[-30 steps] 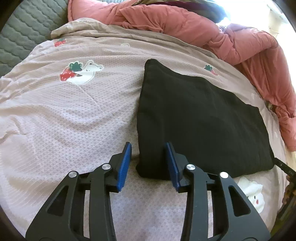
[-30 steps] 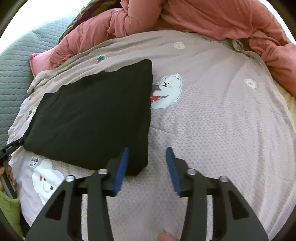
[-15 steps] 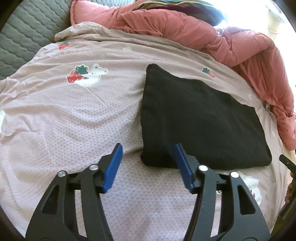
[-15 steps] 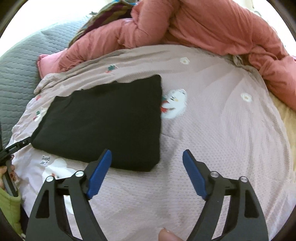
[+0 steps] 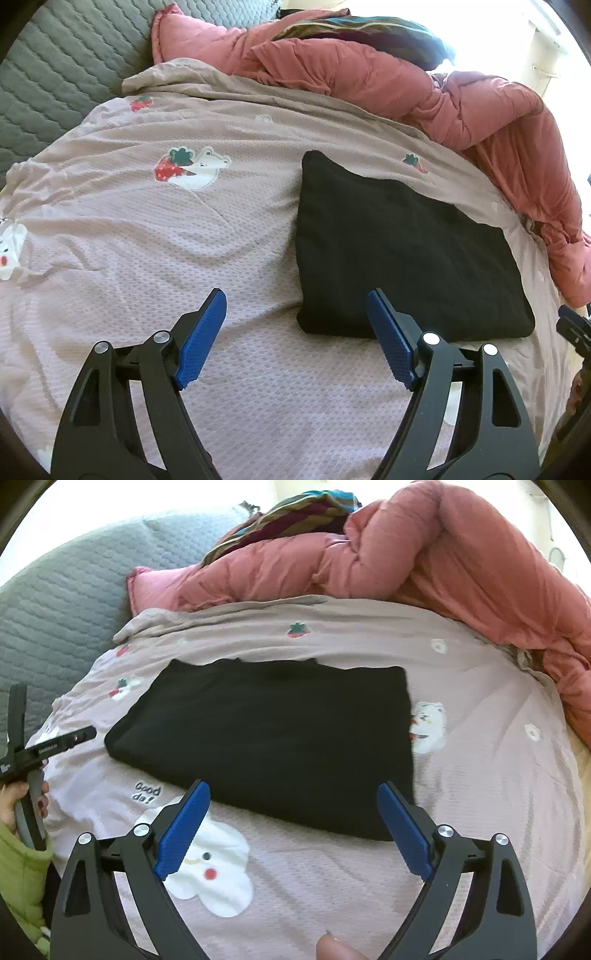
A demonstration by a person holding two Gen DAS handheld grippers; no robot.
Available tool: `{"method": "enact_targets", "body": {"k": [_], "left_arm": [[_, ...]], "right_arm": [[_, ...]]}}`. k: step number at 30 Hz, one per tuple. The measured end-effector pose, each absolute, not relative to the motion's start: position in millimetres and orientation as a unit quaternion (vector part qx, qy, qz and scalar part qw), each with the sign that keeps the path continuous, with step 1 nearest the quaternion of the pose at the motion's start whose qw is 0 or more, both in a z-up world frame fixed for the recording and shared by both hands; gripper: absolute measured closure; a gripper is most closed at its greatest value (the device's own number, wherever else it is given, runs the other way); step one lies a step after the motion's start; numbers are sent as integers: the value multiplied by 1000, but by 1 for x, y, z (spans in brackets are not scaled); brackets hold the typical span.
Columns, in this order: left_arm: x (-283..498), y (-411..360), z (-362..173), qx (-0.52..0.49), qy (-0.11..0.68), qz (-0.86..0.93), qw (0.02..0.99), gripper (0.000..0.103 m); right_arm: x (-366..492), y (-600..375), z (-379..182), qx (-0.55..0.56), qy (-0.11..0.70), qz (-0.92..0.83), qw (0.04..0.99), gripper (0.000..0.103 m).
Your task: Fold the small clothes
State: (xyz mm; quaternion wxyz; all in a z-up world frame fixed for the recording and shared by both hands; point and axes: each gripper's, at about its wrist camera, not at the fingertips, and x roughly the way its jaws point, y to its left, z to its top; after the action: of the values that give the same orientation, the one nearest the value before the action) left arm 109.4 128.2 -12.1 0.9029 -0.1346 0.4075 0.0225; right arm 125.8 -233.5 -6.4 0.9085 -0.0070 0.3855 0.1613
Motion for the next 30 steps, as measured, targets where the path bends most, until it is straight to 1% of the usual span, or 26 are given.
{"method": "enact_targets", "body": {"k": [7, 8, 9, 13, 16, 19, 30], "left_arm": [[100, 136, -2, -136, 398, 28, 907, 30], [99, 137, -1, -135, 396, 29, 908, 20], [98, 137, 1, -134, 395, 29, 908, 17], [93, 140, 4, -133, 391, 29, 910, 17], [91, 141, 5, -132, 393, 29, 910, 11], [88, 143, 6, -128, 393, 30, 910, 10], [80, 150, 8, -123, 393, 38, 911, 10]], "right_arm": [[121, -210, -7, -22, 388, 183, 903, 11], [120, -205, -6, -25, 389, 186, 902, 11], [119, -203, -6, -27, 388, 189, 902, 8], [116, -192, -5, -32, 386, 200, 900, 7], [115, -181, -4, -39, 385, 209, 898, 6], [113, -170, -2, -45, 383, 219, 896, 5], [109, -124, -1, -65, 377, 261, 886, 5]]}}
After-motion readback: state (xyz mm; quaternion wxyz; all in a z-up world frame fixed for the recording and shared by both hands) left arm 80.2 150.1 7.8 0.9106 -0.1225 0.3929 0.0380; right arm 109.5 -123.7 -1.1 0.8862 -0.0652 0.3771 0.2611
